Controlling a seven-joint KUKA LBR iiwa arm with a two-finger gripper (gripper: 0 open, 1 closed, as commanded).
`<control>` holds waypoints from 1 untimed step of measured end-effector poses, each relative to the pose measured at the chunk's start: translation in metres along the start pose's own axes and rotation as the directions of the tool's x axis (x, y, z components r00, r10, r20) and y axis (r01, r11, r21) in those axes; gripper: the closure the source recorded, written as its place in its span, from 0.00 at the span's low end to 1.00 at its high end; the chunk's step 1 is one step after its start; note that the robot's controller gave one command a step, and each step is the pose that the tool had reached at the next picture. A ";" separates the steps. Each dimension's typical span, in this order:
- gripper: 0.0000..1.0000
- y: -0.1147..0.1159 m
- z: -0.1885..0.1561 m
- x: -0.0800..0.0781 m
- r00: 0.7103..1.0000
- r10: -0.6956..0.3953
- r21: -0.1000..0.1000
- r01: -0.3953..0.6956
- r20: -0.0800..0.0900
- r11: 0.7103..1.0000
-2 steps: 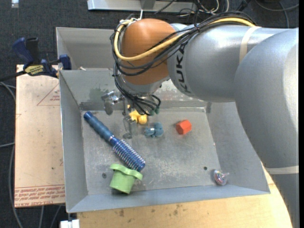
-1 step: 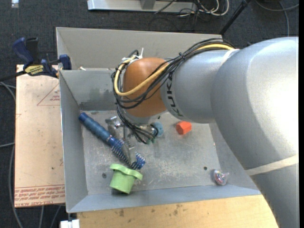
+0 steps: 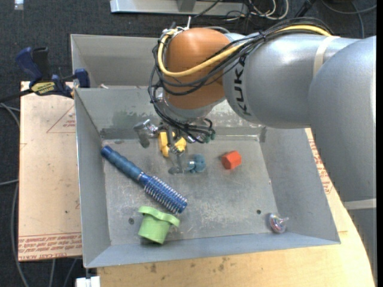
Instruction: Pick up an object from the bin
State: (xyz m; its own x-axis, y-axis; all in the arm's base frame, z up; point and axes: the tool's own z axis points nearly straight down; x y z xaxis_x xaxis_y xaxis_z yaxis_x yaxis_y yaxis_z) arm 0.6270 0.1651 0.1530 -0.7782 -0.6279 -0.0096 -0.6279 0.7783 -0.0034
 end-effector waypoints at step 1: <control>0.00 0.001 0.053 0.046 0.980 0.200 -0.003 -0.200 -0.012 0.980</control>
Offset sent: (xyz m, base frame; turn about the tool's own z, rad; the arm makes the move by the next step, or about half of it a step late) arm -0.0355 -0.0278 -0.0514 0.2004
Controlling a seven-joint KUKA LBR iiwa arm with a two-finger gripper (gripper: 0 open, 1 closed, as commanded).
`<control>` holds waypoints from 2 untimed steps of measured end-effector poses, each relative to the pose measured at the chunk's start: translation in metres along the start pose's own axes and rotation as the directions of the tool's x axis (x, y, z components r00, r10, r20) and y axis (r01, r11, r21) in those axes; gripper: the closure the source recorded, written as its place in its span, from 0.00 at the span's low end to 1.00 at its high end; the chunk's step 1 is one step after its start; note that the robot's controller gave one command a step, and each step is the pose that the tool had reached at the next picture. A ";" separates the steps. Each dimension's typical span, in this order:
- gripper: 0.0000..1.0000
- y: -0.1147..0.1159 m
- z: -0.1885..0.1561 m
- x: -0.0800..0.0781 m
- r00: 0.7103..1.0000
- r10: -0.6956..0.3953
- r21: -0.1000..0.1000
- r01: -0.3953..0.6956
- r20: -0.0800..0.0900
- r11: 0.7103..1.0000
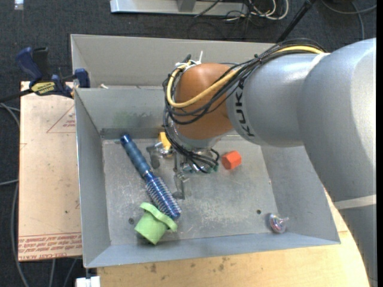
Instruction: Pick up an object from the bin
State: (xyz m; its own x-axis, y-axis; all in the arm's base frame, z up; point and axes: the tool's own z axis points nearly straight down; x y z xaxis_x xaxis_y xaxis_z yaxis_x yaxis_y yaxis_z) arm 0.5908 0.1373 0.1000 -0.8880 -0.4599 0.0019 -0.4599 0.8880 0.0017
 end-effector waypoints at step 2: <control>1.00 0.063 0.016 0.006 1.000 0.004 0.000 -0.004 0.003 1.000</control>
Offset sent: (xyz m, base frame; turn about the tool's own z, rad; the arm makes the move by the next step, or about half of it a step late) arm -0.0343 0.0527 -0.0152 0.0047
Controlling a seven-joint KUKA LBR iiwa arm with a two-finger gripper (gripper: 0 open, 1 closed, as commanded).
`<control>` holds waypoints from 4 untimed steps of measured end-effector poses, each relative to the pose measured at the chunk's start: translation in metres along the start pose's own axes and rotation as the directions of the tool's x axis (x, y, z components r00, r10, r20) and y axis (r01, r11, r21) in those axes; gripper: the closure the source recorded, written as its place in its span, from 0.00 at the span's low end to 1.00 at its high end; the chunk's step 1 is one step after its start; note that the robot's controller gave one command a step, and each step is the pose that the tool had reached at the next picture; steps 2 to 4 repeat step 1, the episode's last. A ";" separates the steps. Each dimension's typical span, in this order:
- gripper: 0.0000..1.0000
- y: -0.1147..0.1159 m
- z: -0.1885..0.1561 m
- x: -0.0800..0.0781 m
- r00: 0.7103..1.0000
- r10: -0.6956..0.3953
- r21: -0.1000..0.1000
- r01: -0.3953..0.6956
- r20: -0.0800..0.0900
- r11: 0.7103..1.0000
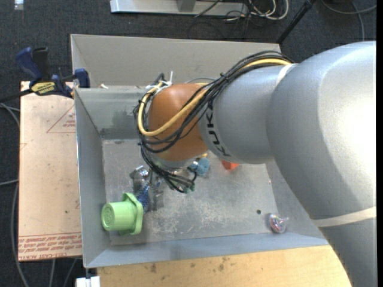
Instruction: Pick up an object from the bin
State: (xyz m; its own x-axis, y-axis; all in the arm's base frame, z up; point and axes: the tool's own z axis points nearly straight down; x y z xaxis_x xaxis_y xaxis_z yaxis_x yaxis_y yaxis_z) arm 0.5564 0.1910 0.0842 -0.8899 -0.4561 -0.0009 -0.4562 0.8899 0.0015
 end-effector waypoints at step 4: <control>1.00 -0.011 -0.176 0.035 1.000 -0.008 0.003 0.008 0.008 1.000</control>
Offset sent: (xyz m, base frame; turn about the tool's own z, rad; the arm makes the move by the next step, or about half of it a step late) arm -0.0276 -0.0270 0.1726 -0.0105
